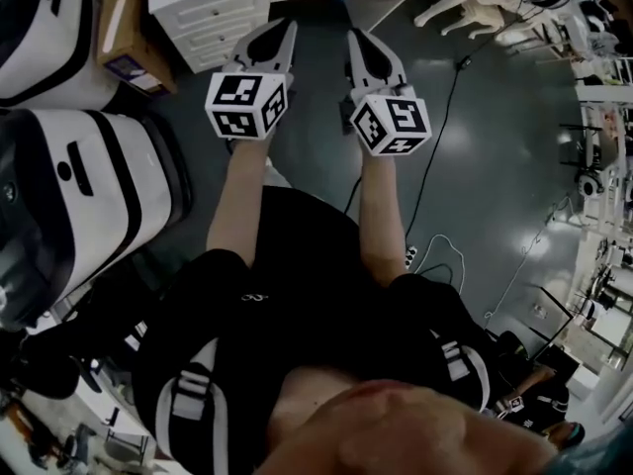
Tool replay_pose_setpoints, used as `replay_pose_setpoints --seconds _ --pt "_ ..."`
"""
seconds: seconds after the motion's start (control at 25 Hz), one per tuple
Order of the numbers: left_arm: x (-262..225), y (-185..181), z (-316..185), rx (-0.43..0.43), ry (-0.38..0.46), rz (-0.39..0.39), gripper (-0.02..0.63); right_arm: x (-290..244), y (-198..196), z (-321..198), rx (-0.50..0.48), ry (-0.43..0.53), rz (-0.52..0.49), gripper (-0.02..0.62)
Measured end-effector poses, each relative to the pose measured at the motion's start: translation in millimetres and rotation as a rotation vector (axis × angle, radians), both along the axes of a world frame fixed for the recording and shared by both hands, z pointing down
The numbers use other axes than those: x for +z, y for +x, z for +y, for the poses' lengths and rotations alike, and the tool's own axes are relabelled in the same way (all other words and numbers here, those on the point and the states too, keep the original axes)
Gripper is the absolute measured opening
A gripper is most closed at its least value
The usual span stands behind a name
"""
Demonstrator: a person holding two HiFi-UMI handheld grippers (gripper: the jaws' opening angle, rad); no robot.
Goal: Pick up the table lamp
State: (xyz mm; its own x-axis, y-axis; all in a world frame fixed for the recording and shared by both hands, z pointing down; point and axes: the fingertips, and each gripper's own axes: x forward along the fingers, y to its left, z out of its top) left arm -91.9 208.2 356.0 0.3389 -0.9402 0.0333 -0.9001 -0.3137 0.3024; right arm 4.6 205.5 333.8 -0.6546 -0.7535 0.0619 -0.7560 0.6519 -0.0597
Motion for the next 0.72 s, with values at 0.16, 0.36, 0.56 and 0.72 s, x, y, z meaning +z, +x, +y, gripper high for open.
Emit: replay_pose_setpoints --seconds 0.16,0.36,0.56,0.72 --pt "-3.0 -21.4 -29.8 0.003 0.007 0.000 0.009 -0.1 -25.9 -27.4 -0.009 0.001 0.025 0.017" --pt "-0.8 -32.8 -55.1 0.032 0.004 -0.015 0.008 2.6 -34.4 -59.1 0.039 -0.016 0.024 0.017" --pt "4.1 -38.7 -74.0 0.064 0.001 -0.031 0.008 9.1 -39.5 -78.9 0.086 -0.023 0.023 0.017" --pt "6.0 -37.7 -81.9 0.083 0.000 -0.037 0.009 8.5 -30.5 -89.6 0.131 -0.024 0.023 0.017"
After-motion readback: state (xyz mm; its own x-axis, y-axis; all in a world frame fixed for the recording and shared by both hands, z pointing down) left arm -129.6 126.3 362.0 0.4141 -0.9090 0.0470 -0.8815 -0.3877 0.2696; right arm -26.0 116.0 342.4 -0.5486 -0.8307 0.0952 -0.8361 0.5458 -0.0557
